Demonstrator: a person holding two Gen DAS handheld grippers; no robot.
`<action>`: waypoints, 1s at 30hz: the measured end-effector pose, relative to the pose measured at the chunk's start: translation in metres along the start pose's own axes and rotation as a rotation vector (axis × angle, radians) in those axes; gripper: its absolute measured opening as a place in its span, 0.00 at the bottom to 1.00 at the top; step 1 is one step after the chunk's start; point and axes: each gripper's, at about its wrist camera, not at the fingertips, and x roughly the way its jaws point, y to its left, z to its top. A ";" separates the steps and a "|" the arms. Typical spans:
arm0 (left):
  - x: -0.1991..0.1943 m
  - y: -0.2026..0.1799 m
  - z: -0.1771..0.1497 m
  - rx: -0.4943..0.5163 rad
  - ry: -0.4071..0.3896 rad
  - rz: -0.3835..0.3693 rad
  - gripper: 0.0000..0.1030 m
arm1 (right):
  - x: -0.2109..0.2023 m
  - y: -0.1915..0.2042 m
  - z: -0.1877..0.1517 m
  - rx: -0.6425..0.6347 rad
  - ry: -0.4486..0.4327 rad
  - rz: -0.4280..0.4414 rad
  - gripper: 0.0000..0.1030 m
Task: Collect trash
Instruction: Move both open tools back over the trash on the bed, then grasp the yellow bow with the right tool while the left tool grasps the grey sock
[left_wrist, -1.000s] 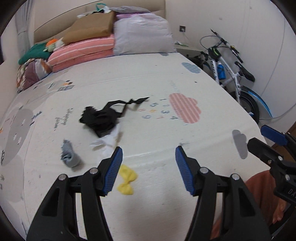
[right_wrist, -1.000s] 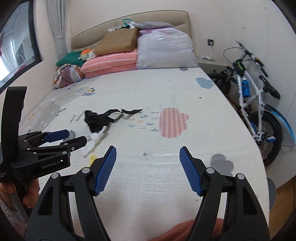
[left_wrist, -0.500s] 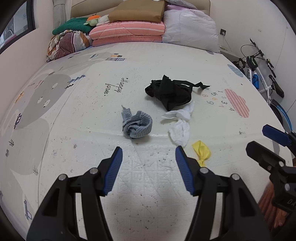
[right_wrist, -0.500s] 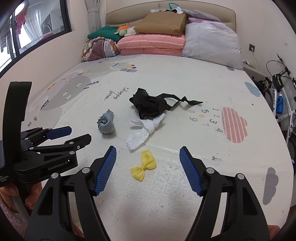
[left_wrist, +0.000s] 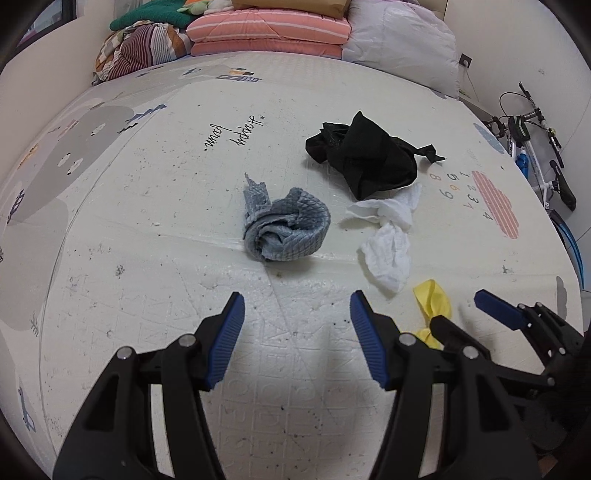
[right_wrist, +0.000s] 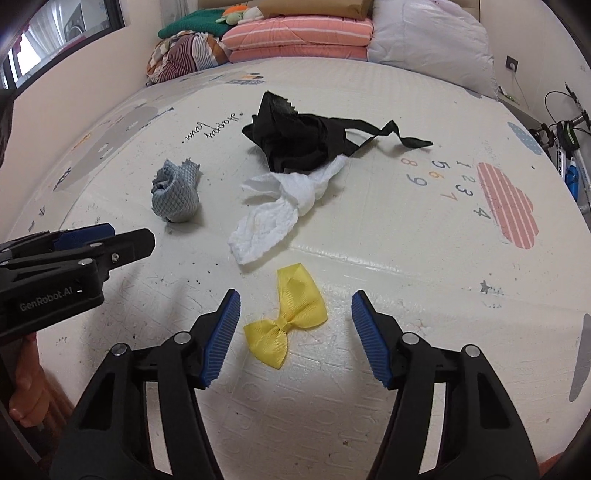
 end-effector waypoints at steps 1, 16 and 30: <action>0.001 -0.001 0.001 0.003 -0.001 -0.003 0.58 | 0.004 0.002 -0.001 -0.008 0.012 -0.004 0.55; 0.004 -0.004 0.004 0.017 -0.006 0.001 0.58 | 0.007 -0.004 0.001 -0.024 0.005 -0.041 0.07; 0.019 -0.001 0.028 0.007 -0.025 0.013 0.58 | -0.005 -0.020 0.043 0.000 -0.070 -0.014 0.07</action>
